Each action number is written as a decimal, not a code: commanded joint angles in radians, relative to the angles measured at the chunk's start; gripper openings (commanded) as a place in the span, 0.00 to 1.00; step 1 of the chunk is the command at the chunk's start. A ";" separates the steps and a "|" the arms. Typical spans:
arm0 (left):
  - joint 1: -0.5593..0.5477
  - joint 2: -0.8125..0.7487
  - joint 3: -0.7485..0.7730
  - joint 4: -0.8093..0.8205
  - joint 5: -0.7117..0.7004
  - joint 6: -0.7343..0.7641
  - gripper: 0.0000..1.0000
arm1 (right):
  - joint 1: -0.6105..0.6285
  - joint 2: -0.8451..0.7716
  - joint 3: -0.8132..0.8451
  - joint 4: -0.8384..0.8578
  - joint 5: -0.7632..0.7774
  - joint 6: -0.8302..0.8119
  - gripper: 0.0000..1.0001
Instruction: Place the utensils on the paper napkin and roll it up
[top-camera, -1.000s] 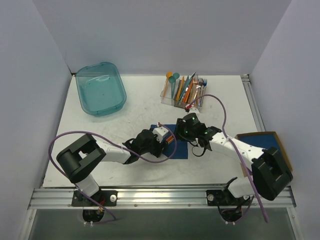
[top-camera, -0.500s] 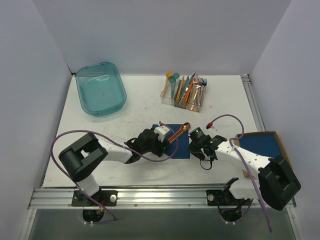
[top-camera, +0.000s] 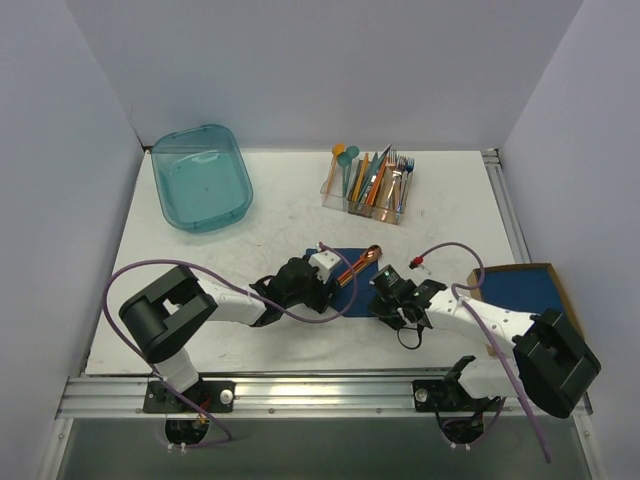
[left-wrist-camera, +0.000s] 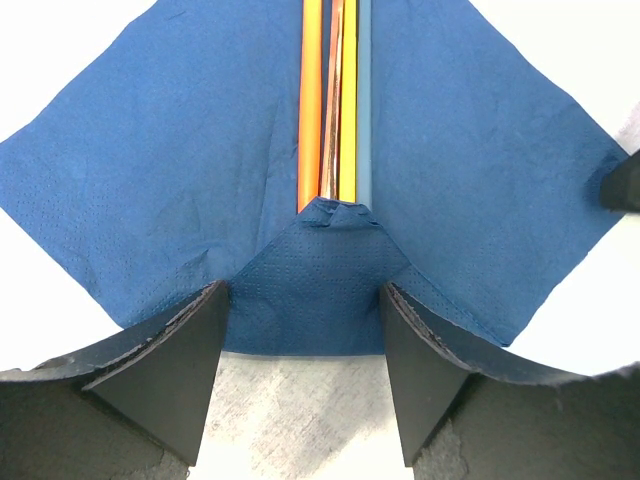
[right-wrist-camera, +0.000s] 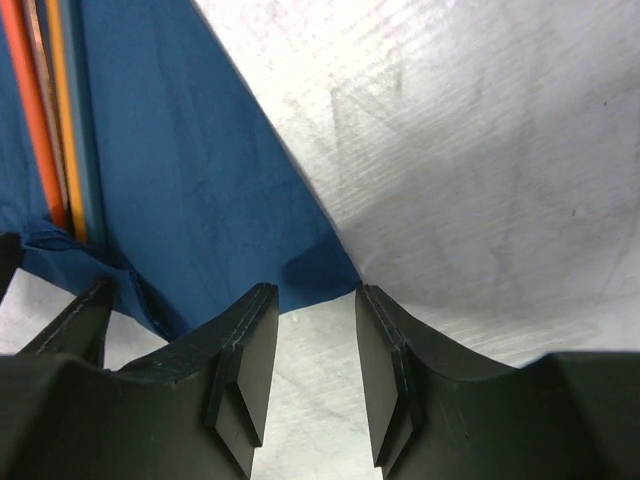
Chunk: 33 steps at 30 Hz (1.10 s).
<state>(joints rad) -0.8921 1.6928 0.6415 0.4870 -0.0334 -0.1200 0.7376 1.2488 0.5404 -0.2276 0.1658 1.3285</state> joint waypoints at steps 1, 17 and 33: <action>-0.008 0.034 0.014 -0.048 0.021 -0.020 0.71 | 0.009 0.020 -0.025 -0.010 0.029 0.063 0.36; -0.008 0.038 0.015 -0.061 0.027 -0.020 0.70 | 0.008 -0.069 -0.016 0.128 0.040 -0.084 0.00; -0.007 0.045 0.015 -0.065 0.033 -0.018 0.68 | -0.075 -0.009 0.018 0.503 -0.244 -0.336 0.00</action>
<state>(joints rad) -0.8940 1.7031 0.6518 0.4862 -0.0334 -0.1200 0.6750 1.2118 0.5171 0.1696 -0.0010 1.0538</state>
